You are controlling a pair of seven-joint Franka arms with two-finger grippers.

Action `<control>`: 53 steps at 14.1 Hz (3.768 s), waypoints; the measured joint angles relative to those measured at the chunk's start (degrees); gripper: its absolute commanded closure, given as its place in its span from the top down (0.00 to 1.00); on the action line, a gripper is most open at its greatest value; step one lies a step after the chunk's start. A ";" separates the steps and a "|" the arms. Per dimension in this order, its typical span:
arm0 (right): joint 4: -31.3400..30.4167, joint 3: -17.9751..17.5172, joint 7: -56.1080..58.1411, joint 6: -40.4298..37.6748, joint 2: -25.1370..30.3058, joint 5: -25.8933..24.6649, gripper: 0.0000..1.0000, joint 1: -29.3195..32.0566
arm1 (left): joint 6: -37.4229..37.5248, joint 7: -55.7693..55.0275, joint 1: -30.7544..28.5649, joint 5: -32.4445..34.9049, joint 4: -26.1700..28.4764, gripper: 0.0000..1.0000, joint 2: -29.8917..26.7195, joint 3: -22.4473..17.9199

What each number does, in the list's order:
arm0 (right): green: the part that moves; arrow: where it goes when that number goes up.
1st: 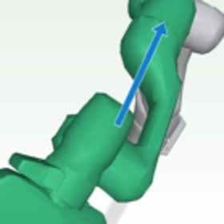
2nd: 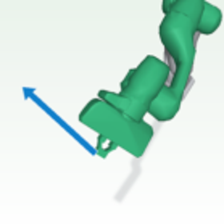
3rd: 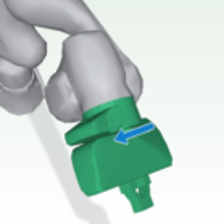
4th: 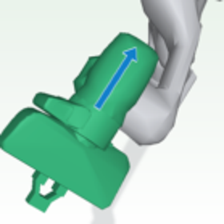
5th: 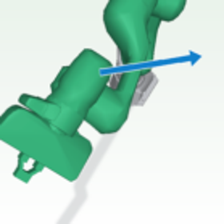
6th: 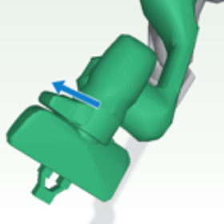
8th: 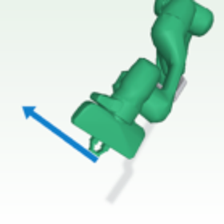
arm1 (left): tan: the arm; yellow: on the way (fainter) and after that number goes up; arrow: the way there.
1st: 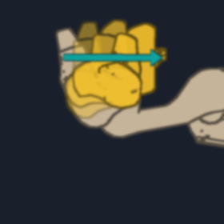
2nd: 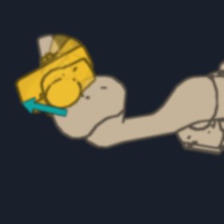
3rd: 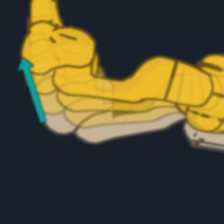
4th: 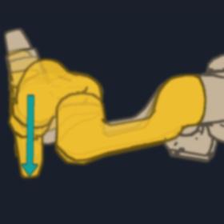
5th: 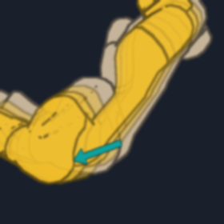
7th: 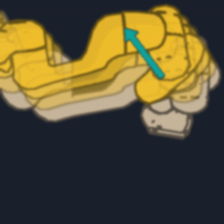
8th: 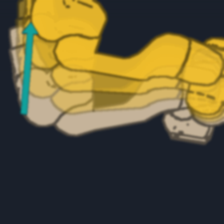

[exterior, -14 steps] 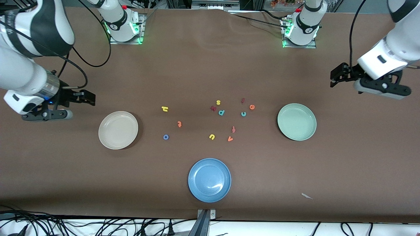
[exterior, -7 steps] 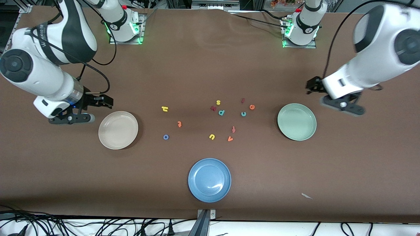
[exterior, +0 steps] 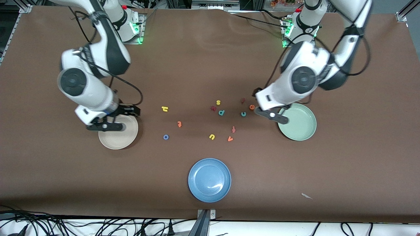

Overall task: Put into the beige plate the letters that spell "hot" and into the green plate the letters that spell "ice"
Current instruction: 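Move the right gripper over the orange t while the left gripper reaches the orange e, then lower and grasp the orange t with the right gripper while the left grasps the e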

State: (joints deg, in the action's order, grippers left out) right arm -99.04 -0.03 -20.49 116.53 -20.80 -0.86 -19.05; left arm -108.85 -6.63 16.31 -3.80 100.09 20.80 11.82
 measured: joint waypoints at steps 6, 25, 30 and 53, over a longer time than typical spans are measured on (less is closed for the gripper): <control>-0.17 -0.30 -15.91 14.12 -8.64 0.09 1.00 -7.09 | -15.12 -0.83 0.14 0.00 10.98 0.92 0.52 -0.45; 0.16 -0.45 -22.52 24.66 -20.08 0.11 0.53 -12.77 | -31.57 -5.37 1.95 0.00 17.50 0.60 9.32 -0.50; 0.65 -0.85 -22.56 24.64 -20.09 0.31 0.47 -12.87 | -32.03 -5.36 1.64 0.05 17.53 0.48 9.79 -0.66; 7.75 2.81 -7.68 8.12 -15.40 0.79 0.00 -8.43 | -27.81 -5.42 2.01 0.06 15.61 0.20 8.95 -0.48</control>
State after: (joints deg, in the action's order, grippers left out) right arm -91.29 2.77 -28.17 124.65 -36.19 -0.07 -27.48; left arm -136.66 -12.05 18.32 -3.74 115.69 29.75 11.34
